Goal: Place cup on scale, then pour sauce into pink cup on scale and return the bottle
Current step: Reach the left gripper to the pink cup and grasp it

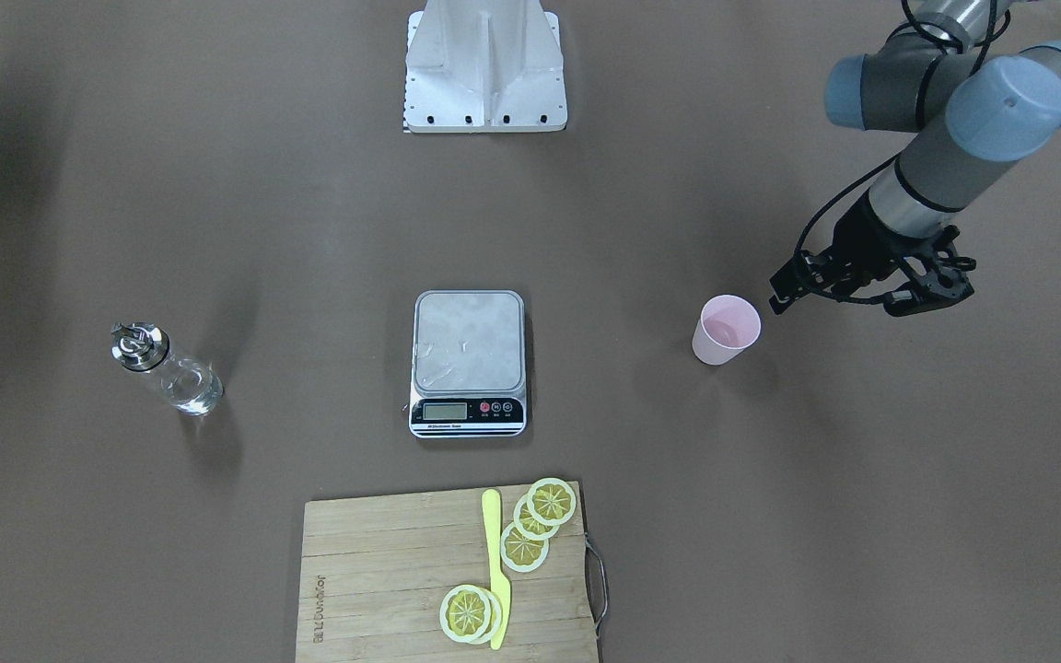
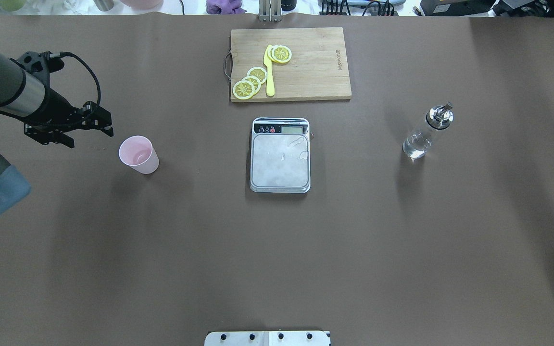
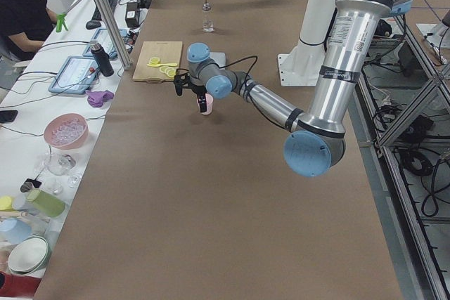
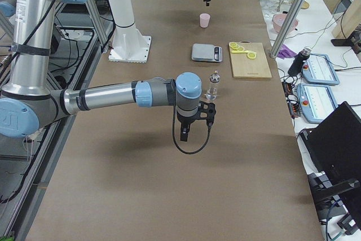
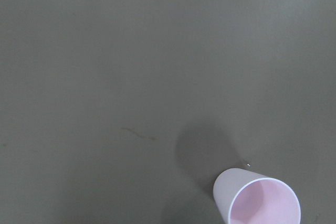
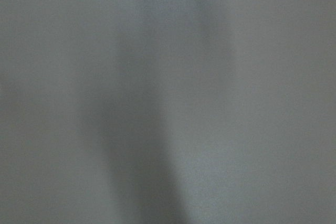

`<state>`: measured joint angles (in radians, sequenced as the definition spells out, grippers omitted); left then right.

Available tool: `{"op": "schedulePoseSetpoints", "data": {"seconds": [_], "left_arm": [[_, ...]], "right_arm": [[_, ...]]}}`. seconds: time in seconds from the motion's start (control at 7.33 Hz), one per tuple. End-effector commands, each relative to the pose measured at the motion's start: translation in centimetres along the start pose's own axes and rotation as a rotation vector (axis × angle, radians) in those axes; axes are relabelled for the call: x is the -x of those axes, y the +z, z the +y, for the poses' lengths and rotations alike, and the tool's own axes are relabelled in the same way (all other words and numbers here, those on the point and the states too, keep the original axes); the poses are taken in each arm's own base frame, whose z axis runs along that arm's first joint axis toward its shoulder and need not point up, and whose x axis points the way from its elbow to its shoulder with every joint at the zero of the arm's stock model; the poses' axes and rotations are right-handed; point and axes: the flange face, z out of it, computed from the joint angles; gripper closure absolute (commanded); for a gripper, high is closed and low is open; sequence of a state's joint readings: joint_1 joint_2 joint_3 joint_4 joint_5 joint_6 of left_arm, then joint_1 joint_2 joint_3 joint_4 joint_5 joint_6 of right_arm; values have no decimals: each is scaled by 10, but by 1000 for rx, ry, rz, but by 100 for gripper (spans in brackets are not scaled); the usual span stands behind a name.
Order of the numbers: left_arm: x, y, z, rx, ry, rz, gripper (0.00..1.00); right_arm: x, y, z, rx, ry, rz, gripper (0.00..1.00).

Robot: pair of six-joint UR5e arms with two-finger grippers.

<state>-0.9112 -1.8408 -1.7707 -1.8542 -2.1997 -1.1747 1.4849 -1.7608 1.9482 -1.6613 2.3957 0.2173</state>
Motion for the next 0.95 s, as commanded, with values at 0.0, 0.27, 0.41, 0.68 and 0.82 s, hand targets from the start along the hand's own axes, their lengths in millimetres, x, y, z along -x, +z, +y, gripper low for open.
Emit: {"op": "schedulePoseSetpoints", "data": {"seconds": [0.0,0.27,0.41,0.68,0.82], "left_arm": [[-24,33,4,15,21,-19,3],[-28,53,15,12,41,-47,4],[-27,55,15,12,39,-51,8],[-25,64,16,23,37,-63,28],[-25,66,18,27,36,-67,41]], "right_arm": [[0,0,0,0,1,0,0],[-1,1,0,1,2,0,0],[0,0,0,0,1,0,0],[-1,1,0,1,2,0,0],[-1,1,0,1,2,0,0]]}}
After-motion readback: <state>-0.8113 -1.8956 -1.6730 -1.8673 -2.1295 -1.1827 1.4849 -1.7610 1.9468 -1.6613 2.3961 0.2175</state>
